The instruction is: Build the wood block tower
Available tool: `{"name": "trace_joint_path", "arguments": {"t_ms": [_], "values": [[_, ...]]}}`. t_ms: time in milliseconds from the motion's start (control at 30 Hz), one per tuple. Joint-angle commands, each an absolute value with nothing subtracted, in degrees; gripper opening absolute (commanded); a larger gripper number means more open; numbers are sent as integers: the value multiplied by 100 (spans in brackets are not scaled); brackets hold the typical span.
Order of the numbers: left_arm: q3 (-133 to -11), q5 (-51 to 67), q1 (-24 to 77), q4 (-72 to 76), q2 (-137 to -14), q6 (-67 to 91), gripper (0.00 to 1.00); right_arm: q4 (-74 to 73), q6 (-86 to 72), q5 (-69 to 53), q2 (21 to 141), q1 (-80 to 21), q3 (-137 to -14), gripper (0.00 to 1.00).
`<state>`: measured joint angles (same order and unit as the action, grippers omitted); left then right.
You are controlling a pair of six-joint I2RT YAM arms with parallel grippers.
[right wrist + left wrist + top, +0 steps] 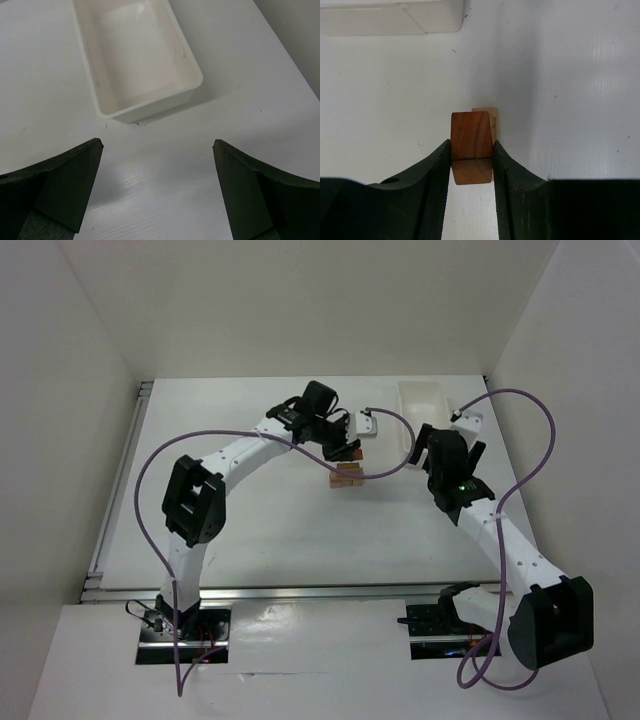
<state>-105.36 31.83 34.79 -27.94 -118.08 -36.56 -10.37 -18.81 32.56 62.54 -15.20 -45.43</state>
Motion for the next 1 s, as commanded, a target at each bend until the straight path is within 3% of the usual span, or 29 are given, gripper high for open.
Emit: {"name": "trace_joint_path", "arguments": {"t_ms": [0,967], "values": [[-10688,3103,3551,-2576,-11962,-3657,12,-1169,-1898,3384,6302,-1494,-4693,100],[-10740,3085,3656,-2689,-12296,-3867,13,-1107,-1670,3138,6354,-1494,-4746,100]]}}
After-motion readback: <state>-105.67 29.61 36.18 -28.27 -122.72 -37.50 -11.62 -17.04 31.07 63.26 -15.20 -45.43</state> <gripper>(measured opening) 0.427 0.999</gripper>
